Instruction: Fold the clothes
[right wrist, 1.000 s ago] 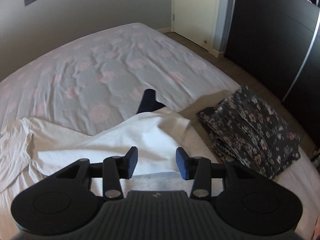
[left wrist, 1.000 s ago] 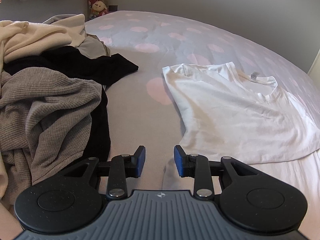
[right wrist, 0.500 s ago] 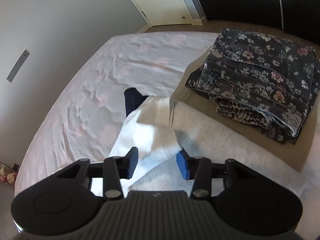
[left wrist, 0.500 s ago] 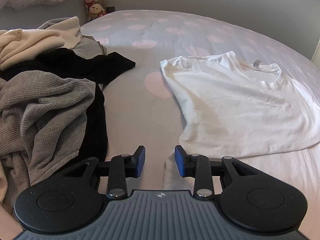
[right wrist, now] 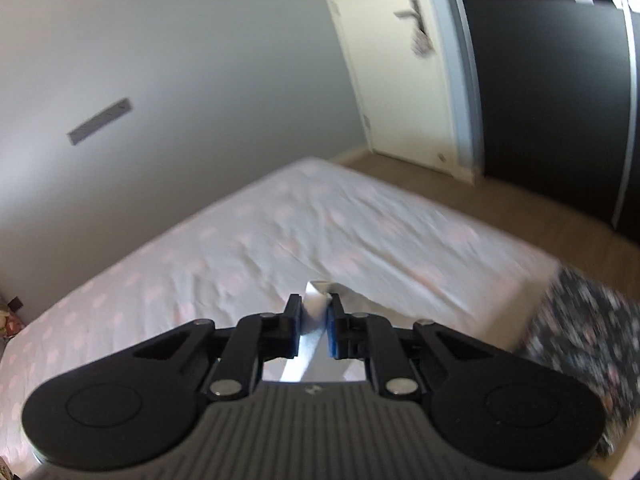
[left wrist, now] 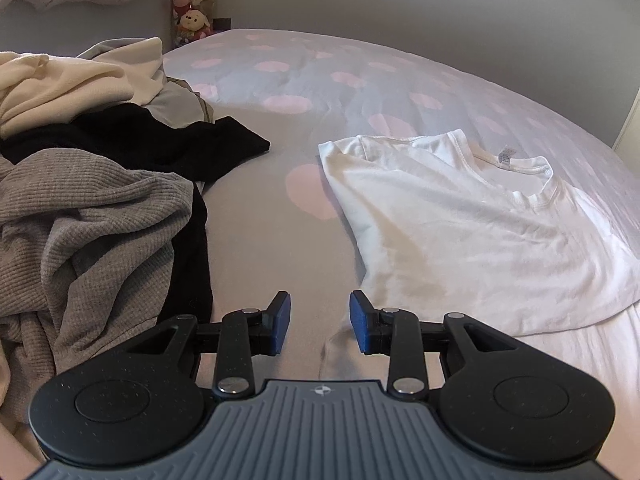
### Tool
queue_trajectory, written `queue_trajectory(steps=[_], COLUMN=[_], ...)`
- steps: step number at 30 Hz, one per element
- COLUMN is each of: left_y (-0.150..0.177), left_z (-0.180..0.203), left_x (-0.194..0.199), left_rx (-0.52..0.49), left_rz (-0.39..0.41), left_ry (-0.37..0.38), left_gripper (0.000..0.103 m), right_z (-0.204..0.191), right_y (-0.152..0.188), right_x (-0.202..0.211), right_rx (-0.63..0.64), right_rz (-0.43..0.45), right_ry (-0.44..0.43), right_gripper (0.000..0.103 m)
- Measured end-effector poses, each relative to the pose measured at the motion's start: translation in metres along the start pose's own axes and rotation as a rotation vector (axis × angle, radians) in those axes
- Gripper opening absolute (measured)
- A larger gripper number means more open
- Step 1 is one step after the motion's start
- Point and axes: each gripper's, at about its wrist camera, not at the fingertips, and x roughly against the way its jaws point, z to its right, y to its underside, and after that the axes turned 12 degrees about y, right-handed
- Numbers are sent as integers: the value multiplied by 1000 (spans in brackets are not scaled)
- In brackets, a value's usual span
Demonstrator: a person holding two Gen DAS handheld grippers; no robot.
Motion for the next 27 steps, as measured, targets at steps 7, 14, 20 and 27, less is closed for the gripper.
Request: queue_trajectory(steps=[7,14,20,27], left_y=[-8,-8,-6,-9], left_z=[-13,-20,-26,-26], left_x=[9,12,13,6], left_rx=[63,87,109,100], left_rz=[39,33,25,9], left_ry=[26,63,80,57], left_gripper=[30,31,39,39], right_z=[-163,-299,-336,-315], right_y=[-30,26,88,139], right_x=[59,96,65,-21], right_rx=[205,384,533,646], right_rz=[133,95,3,-91], right_ry=[-189,-406,-357,-250], right_gripper=[4,1,2,17])
